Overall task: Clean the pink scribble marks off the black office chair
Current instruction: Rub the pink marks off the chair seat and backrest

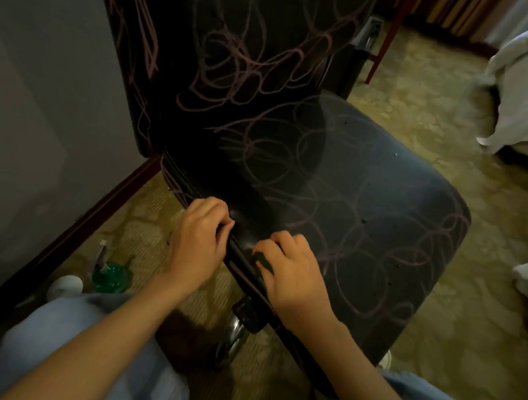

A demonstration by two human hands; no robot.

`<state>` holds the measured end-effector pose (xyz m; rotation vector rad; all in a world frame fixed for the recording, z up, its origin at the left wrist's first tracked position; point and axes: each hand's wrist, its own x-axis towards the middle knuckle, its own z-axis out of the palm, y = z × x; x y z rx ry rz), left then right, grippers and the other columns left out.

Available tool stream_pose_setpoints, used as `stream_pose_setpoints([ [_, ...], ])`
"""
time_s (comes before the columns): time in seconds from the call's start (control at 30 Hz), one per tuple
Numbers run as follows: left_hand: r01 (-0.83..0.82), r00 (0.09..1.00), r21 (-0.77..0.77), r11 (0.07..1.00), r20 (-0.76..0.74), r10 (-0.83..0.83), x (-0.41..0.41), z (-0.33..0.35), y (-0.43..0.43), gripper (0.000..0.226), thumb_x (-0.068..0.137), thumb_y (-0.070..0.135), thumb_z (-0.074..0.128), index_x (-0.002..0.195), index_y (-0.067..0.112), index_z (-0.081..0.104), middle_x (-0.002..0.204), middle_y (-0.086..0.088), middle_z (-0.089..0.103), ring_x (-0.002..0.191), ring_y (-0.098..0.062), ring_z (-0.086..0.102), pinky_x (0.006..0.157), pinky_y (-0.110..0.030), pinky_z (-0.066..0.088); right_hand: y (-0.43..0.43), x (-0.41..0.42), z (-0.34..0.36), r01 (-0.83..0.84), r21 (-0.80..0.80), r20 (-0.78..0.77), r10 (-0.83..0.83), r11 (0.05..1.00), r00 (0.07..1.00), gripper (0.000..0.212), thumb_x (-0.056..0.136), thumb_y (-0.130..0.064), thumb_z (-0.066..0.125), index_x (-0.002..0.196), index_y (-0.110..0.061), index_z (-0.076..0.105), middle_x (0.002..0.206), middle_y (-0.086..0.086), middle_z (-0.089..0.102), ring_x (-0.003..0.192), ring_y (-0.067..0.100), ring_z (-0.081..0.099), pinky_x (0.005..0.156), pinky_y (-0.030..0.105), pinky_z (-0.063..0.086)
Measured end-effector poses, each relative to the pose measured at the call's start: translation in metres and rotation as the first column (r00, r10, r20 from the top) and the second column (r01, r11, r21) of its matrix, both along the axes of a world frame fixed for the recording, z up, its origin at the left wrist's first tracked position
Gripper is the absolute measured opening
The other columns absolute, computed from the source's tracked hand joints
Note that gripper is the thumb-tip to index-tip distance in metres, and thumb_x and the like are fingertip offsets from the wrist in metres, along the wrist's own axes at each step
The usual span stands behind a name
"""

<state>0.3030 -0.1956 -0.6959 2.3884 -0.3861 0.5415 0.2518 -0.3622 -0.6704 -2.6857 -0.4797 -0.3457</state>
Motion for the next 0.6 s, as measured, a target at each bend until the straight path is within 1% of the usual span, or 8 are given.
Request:
stream_pose_setpoints([
  [0.07, -0.001, 1.000, 0.002, 1.000, -0.003, 0.001, -0.002, 0.001, -0.001, 0.011, 0.082, 0.006, 0.065, 0.078, 0.013, 0.058, 0.084, 0.001, 0.056, 0.083, -0.013, 0.051, 0.070, -0.026, 0.045, -0.016, -0.022, 0.003, -0.004, -0.016, 0.016, 0.005, 1.000, 1.000, 0.026, 0.090, -0.029, 0.043, 0.099, -0.017, 0.064, 0.099, 0.002, 0.057, 0.083, 0.016, 0.049, 0.066, 0.031, 0.048],
  [0.13, -0.007, 1.000, -0.001, 1.000, -0.001, 0.007, -0.003, 0.000, -0.003, 0.010, 0.082, 0.005, 0.065, 0.079, 0.012, 0.059, 0.084, 0.001, 0.057, 0.083, -0.012, 0.052, 0.070, -0.025, 0.045, -0.034, -0.045, 0.003, 0.021, -0.076, 0.009, -0.020, 0.997, 1.000, 0.025, 0.087, -0.034, 0.040, 0.101, -0.026, 0.059, 0.104, -0.004, 0.054, 0.087, 0.012, 0.051, 0.068, 0.024, 0.050],
  [0.23, -0.013, 1.000, -0.011, 1.000, 0.012, 0.013, -0.002, 0.000, -0.004, 0.012, 0.081, 0.004, 0.065, 0.078, 0.012, 0.058, 0.082, 0.001, 0.057, 0.082, -0.014, 0.052, 0.068, -0.027, 0.046, -0.055, -0.076, -0.006, 0.064, -0.069, -0.014, -0.066, 0.996, 0.998, 0.022, 0.084, -0.037, 0.043, 0.104, -0.032, 0.051, 0.113, -0.010, 0.046, 0.096, 0.007, 0.044, 0.075, 0.024, 0.047],
  [0.3, -0.019, 1.000, -0.017, 1.000, 0.013, 0.019, -0.001, -0.001, -0.005, 0.013, 0.081, 0.003, 0.065, 0.077, 0.013, 0.057, 0.081, 0.001, 0.056, 0.082, -0.014, 0.052, 0.067, -0.030, 0.047, -0.061, -0.088, -0.010, 0.089, -0.064, -0.006, -0.089, 0.994, 0.996, 0.024, 0.081, -0.036, 0.045, 0.104, -0.031, 0.051, 0.114, -0.009, 0.046, 0.097, 0.007, 0.042, 0.076, 0.025, 0.048],
  [0.37, -0.022, 1.000, -0.016, 1.000, 0.016, 0.022, -0.001, -0.001, -0.005, 0.012, 0.081, 0.003, 0.064, 0.077, 0.013, 0.057, 0.082, 0.001, 0.057, 0.081, -0.015, 0.053, 0.068, -0.033, 0.048, -0.059, -0.089, -0.007, 0.101, -0.060, -0.005, -0.102, 0.993, 0.995, 0.024, 0.081, -0.038, 0.044, 0.103, -0.032, 0.052, 0.111, -0.010, 0.045, 0.096, 0.005, 0.040, 0.075, 0.022, 0.047],
  [0.43, -0.020, 0.999, 0.000, 1.000, 0.029, 0.020, 0.000, -0.002, -0.004, 0.010, 0.081, 0.004, 0.063, 0.077, 0.012, 0.058, 0.082, 0.000, 0.057, 0.080, -0.016, 0.053, 0.067, -0.036, 0.049, -0.054, -0.085, -0.001, 0.117, -0.007, -0.011, -0.117, 0.993, 0.993, 0.020, 0.085, -0.038, 0.043, 0.101, -0.033, 0.053, 0.107, -0.013, 0.045, 0.093, 0.002, 0.039, 0.075, 0.016, 0.041],
  [0.53, -0.024, 0.999, 0.036, 0.999, 0.044, 0.022, 0.005, -0.002, 0.001, 0.011, 0.081, 0.004, 0.064, 0.076, 0.012, 0.058, 0.082, -0.001, 0.058, 0.078, -0.018, 0.054, 0.066, -0.040, 0.048, -0.045, -0.076, 0.008, 0.180, 0.120, -0.022, -0.179, 0.976, 0.984, 0.020, 0.088, -0.036, 0.041, 0.100, -0.032, 0.057, 0.103, -0.012, 0.048, 0.090, 0.001, 0.040, 0.073, 0.013, 0.035],
  [0.6, -0.027, 0.999, 0.031, 0.999, 0.043, 0.025, 0.011, -0.002, 0.005, 0.013, 0.081, 0.003, 0.065, 0.074, 0.011, 0.057, 0.082, -0.001, 0.059, 0.078, -0.019, 0.055, 0.066, -0.042, 0.048, -0.034, -0.070, 0.011, 0.195, 0.122, -0.013, -0.195, 0.973, 0.981, 0.026, 0.089, -0.036, 0.040, 0.102, -0.029, 0.061, 0.106, -0.009, 0.051, 0.092, 0.003, 0.042, 0.073, 0.012, 0.034],
])
